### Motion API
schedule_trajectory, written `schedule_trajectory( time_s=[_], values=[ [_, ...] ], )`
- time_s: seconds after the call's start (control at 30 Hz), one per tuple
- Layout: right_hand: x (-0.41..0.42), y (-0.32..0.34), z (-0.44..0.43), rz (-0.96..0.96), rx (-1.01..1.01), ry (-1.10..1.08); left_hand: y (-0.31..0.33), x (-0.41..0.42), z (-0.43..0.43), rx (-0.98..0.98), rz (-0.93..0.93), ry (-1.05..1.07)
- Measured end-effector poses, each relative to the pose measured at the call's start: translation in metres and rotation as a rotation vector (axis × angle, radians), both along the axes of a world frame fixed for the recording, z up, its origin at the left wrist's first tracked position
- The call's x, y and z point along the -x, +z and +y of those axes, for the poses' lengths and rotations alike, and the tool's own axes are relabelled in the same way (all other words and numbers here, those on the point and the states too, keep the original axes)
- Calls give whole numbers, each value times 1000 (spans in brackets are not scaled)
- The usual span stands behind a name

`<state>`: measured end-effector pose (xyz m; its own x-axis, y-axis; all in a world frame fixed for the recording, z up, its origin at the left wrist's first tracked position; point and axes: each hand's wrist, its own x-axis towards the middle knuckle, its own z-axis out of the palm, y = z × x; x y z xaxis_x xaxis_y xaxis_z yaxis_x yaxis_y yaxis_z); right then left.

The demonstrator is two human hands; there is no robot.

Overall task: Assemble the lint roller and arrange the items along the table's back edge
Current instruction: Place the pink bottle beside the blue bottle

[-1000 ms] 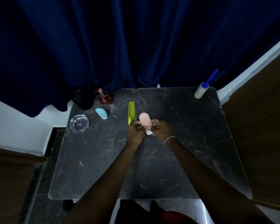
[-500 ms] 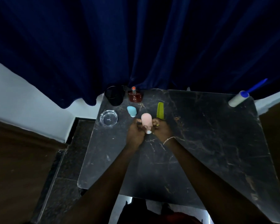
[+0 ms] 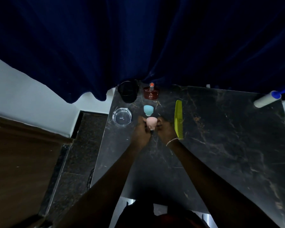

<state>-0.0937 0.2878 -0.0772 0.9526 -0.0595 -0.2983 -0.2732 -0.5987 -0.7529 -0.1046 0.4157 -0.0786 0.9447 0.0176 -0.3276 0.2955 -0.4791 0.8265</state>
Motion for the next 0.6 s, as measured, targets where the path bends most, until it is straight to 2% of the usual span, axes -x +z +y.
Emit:
schedule_trajectory(
  time_s=[0.6],
  values=[
    [5,-24,37,47,74,57,-23,-5,49,-62,-38,-193]
  ],
)
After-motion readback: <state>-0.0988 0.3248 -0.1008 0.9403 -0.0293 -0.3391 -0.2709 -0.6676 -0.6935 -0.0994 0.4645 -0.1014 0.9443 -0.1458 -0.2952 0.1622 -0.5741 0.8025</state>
